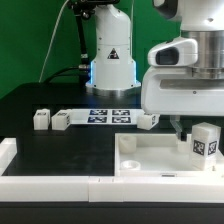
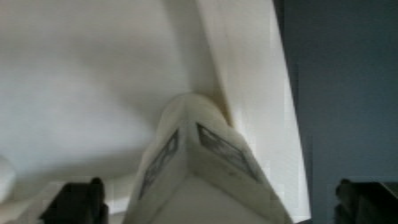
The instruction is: Assemble one leg
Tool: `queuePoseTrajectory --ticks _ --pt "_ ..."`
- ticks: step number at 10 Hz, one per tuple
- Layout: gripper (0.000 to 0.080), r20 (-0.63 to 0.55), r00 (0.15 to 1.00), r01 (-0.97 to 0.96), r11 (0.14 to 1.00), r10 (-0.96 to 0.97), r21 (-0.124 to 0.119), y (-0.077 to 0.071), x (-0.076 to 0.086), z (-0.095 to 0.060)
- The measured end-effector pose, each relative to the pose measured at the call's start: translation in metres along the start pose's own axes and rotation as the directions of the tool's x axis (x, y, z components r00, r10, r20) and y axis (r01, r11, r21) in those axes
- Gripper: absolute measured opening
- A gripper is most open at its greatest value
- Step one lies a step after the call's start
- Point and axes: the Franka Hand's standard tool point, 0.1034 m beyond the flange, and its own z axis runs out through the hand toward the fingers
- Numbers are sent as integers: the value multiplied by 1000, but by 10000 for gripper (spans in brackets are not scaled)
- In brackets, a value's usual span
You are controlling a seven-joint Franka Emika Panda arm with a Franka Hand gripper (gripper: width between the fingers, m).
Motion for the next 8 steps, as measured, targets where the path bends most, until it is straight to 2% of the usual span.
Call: queuePoseTrajectory --ticks 2,6,7,8 --pt "649 2 959 282 959 -282 -8 6 2 2" --pt "649 5 832 555 832 -554 -10 8 2 2" --pt "521 6 786 618 786 -618 -11 9 2 2" --pt "386 6 789 615 789 -615 -11 9 2 2"
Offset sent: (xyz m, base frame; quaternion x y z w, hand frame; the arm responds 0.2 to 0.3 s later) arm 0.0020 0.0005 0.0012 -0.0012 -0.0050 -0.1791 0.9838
